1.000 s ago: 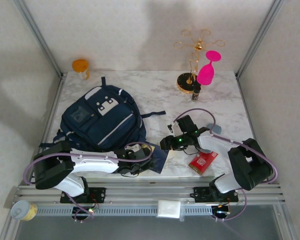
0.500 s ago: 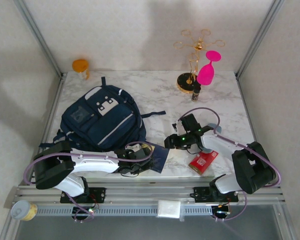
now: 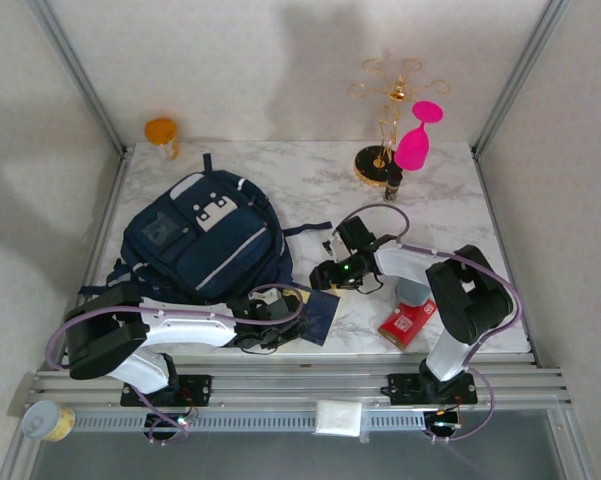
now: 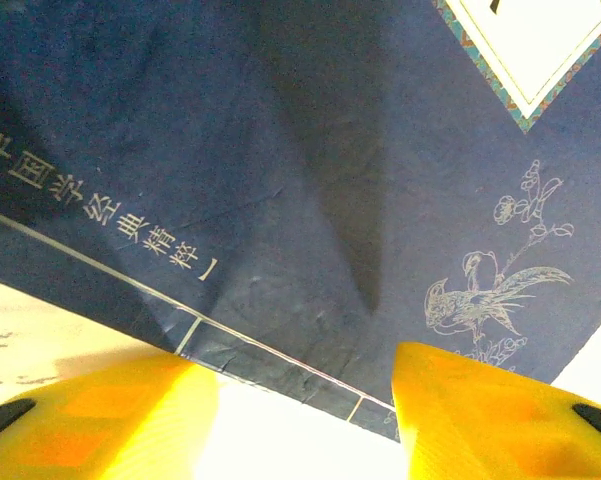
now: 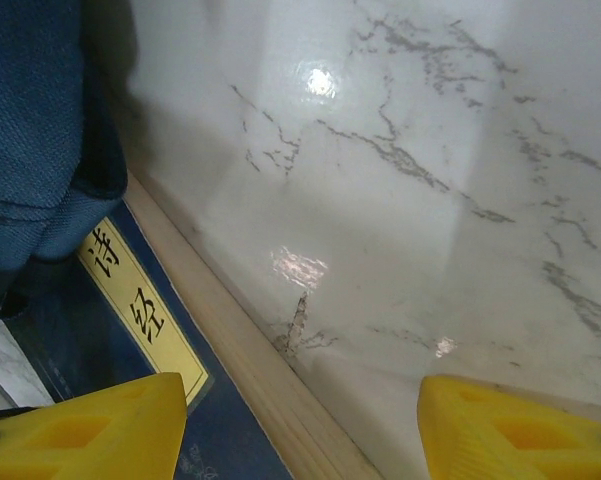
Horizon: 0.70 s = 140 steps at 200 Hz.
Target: Pack the student bag
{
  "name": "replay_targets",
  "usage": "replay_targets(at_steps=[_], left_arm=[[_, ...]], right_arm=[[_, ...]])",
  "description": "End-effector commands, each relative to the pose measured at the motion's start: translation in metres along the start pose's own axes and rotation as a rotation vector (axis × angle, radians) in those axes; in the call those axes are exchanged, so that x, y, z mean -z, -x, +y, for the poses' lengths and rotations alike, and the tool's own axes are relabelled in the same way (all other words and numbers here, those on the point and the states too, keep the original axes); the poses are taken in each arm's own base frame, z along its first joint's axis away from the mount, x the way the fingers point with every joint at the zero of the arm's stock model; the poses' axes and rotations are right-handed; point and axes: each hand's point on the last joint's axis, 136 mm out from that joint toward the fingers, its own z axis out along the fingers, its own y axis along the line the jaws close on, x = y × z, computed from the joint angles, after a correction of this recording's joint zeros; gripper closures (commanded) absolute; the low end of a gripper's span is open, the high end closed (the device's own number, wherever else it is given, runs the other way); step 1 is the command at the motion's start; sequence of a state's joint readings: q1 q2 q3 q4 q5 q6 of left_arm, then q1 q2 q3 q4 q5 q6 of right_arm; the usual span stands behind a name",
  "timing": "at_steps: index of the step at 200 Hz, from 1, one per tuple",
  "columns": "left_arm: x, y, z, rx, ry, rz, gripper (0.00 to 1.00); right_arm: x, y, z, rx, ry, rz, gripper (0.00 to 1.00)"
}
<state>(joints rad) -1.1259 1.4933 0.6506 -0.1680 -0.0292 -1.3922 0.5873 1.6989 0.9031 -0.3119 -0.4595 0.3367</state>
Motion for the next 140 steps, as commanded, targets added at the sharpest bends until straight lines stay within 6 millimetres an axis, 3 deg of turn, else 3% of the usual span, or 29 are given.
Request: replay_targets(at_steps=[1, 33, 98, 140], left_arm=[[-0.009, 0.040, -0.049, 0.140, -0.240, -0.173, 0.51], [-0.014, 0.034, -0.040, 0.167, -0.237, -0.155, 0.52], [-0.013, 0.033, -0.029, 0.176, -0.218, -0.163, 0.54], [-0.013, 0.032, -0.030, 0.169, -0.217, -0.161, 0.54]], right_arm=[[0.001, -0.017, 0.015, 0.029, 0.062, 0.052, 0.38], [0.004, -0.033, 0.026, 0.045, 0.101, 0.078, 0.45], [0.015, -0.034, 0.030, 0.055, 0.097, 0.058, 0.59], [0.006, -0.045, 0.011, 0.034, 0.031, 0.102, 0.62]])
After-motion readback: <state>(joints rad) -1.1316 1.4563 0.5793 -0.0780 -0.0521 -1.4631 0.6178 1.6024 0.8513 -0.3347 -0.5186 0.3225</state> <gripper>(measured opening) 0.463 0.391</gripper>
